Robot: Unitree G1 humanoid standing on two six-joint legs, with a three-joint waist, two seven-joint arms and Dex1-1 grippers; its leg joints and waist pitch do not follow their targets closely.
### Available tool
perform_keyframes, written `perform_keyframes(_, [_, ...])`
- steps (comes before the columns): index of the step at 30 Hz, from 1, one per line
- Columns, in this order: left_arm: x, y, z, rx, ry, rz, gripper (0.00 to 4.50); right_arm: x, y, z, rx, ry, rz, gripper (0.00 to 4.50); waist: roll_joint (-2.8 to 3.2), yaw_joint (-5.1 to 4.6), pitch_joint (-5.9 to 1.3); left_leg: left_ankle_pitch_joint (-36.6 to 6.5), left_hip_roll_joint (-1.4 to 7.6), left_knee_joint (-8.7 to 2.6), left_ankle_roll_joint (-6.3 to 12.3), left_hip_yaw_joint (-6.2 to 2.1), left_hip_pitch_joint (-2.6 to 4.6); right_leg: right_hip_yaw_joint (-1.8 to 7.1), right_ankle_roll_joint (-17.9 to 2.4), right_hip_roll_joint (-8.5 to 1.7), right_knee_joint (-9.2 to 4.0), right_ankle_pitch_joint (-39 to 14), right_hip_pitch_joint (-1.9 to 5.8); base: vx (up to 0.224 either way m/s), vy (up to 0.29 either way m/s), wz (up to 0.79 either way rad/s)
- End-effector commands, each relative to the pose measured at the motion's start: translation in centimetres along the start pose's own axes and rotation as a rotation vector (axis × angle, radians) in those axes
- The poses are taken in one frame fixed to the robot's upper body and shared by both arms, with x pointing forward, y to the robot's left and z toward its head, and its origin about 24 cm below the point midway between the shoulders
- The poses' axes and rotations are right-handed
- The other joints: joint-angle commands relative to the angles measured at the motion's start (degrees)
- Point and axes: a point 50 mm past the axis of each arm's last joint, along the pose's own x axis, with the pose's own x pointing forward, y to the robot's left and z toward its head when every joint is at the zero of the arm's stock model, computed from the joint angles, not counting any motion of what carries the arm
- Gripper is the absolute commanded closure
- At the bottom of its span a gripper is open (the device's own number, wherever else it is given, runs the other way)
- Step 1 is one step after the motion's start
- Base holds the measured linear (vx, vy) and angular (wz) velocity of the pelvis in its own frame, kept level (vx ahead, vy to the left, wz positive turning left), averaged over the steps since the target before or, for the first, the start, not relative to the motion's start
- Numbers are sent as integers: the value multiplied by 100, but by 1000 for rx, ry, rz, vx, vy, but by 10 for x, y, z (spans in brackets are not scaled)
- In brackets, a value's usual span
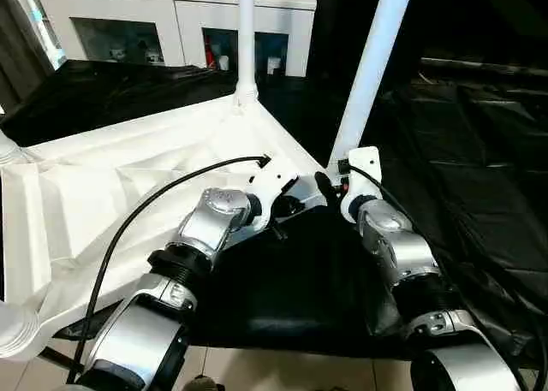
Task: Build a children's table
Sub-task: Rotate leg to tighten
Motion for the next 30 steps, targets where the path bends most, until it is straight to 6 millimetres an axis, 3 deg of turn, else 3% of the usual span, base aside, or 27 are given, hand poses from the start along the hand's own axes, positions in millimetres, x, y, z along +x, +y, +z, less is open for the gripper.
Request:
perform_keyframes(1, [6, -9, 8, 7, -63, -60, 450, 2, 22, -8, -9, 49, 140, 107, -39, 0, -377, -1649, 14, -421, -24, 10, 79, 70, -909, -143, -453, -1358, 232, 0, 0, 0])
perform_keyframes(3, [2, -6, 6, 9, -64, -68, 450, 2, 17, -5, -40, 40, 152, 81, -37, 5, -385, -1623, 15, -416, -10, 11, 73, 70, -928, -144, -447, -1296, 246, 0, 0, 0])
perform_keyframes(9, [-15, 2, -3, 54, -70, -142, 450, -11, -6, 6, -146, 20, 274, 81, -68, 32, -381, -1298, 16, -389, 176, 26, 49, 71, -1056, -147, -411, -893, 287, 0, 0, 0])
perform_keyframes(12, [-28, 7, -8, 64, -71, -193, 450, -26, -20, 15, -155, 6, 423, 81, -63, 41, -367, -1346, 35, -400, 220, 24, 67, 69, -1105, -146, -414, -963, 280, 0, 0, 0])
perform_keyframes(15, [-39, 8, -12, 80, -72, -257, 450, -43, -31, 16, -257, 28, 559, 81, -68, 56, -374, -1238, 51, -376, 333, 32, 57, 70, -1213, -145, -376, -651, 290, 0, 0, 0])
perform_keyframes(17, [-49, 4, -16, 96, -69, -349, 450, -56, -37, 15, -310, 66, 660, 81, -65, 54, -358, -1328, 58, -388, 329, 33, 65, 68, -1249, -151, -393, -813, 278, 0, 0, 0])
perform_keyframes(24, [-58, -4, -20, 113, -63, -450, 450, -60, -34, 18, -328, 79, 738, 81, -75, 60, -332, -1653, 85, -420, 189, 29, 94, 83, -1167, -175, -440, -1532, 215, 0, 0, 0])
perform_keyframes(30, [-59, -8, -22, 111, -61, -468, 450, -61, -25, 15, -320, 90, 807, 95, -82, 117, -350, -1370, 75, -400, 222, 38, 81, 83, -1196, -160, -392, -1091, 232, 0, 0, 0])
